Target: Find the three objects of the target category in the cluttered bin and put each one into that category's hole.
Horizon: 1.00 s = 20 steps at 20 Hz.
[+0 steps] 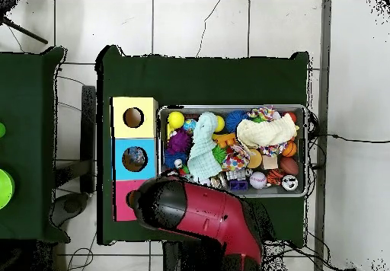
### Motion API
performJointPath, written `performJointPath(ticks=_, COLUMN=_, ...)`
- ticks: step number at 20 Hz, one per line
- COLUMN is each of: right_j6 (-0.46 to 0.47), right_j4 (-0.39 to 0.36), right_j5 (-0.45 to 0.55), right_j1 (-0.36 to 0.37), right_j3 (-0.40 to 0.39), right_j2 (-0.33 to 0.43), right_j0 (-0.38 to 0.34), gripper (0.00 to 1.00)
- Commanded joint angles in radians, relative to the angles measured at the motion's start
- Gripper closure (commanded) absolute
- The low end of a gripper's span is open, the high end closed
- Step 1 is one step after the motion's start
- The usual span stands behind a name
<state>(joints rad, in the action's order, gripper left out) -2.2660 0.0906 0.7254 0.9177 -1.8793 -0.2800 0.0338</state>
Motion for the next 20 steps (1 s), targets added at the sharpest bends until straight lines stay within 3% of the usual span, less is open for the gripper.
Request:
performJointPath(ticks=1, right_j6=-0.300, right_j4=0.053, right_j5=0.130, right_j1=-0.051, right_j3=0.092, right_j2=-0.026, right_j0=0.018, gripper=1.00)
performJointPath(ticks=9, right_j6=-0.242, right_j4=0.069, right_j5=0.087, right_j1=-0.007, right_j3=0.027, right_j2=-0.048, right_j0=0.018, gripper=1.00)
performJointPath(ticks=20, right_j6=-0.226, right_j4=0.066, right_j5=0.100, right_j1=-0.029, right_j3=0.061, right_j2=-0.059, right_j0=0.026, gripper=1.00)
